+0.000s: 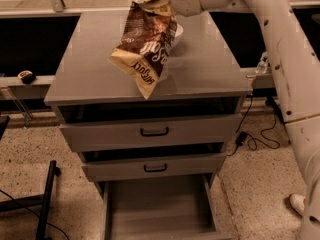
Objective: Pick brown chip bag from bottom drawer and place on counter
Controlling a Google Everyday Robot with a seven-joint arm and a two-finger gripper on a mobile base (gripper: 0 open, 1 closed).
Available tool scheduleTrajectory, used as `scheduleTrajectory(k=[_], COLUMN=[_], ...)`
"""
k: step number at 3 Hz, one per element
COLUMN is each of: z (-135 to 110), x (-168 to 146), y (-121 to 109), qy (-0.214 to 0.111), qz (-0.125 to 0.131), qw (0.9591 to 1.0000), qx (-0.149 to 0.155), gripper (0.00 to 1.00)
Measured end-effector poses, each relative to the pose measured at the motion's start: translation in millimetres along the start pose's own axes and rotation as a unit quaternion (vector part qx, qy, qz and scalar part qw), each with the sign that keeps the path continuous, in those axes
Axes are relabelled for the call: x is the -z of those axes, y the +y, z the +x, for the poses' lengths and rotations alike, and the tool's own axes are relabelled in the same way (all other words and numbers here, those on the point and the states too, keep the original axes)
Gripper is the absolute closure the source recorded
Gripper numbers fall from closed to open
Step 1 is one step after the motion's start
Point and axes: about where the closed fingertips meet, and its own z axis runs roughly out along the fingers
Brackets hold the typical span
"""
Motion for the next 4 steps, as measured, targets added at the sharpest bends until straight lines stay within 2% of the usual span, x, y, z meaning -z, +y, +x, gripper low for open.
scheduleTrajectory(k=[2, 4], z=[31.0, 47.9], x=[0.7, 19.1], y=[-8.2, 1.7], qy=[0.013, 0.027], qz=[0.021, 0.039], qw=[0.9997, 0.9988], qx=[0.008, -0.009], gripper=[1.0, 1.0])
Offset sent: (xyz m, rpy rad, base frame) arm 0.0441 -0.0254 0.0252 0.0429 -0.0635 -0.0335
